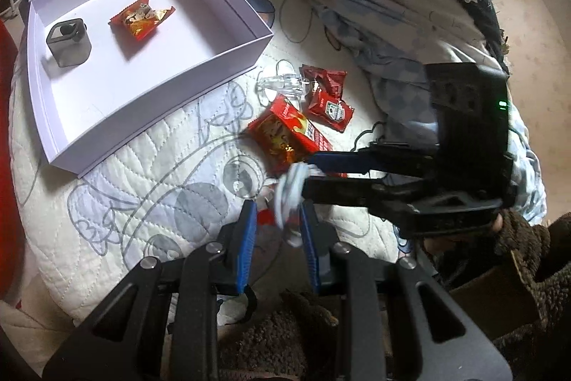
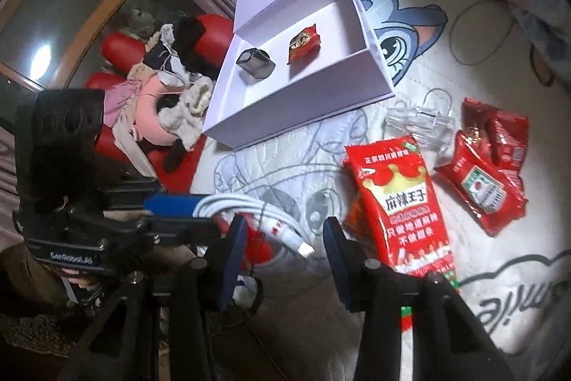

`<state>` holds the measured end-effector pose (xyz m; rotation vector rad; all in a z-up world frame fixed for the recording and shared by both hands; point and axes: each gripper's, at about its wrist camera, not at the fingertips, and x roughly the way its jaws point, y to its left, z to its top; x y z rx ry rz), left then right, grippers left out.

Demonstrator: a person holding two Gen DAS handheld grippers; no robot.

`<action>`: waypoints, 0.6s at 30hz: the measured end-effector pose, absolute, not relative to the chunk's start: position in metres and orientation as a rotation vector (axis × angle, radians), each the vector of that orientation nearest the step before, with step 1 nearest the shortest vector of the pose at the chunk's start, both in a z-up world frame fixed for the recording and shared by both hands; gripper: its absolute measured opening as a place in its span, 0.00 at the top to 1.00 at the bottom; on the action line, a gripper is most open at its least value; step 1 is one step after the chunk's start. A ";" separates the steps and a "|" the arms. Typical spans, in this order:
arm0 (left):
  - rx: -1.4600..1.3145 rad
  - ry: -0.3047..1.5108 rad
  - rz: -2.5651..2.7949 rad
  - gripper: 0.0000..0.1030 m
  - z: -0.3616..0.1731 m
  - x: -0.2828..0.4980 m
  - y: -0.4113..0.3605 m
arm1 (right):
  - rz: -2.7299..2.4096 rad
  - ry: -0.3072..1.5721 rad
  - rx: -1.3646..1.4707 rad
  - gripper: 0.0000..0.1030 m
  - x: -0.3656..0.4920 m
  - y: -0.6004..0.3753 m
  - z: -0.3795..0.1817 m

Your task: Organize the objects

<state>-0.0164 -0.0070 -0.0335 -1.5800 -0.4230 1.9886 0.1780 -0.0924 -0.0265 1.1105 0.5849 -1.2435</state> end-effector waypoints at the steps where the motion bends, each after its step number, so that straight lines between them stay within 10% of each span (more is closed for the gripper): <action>1: -1.582 -0.423 1.990 0.77 -0.034 -0.017 -0.008 | -1.233 0.603 1.110 0.57 0.179 -0.094 -0.030; 18: -1.811 -0.442 1.918 0.77 -0.086 -0.039 -0.014 | -1.256 0.865 1.072 0.57 0.199 -0.089 -0.058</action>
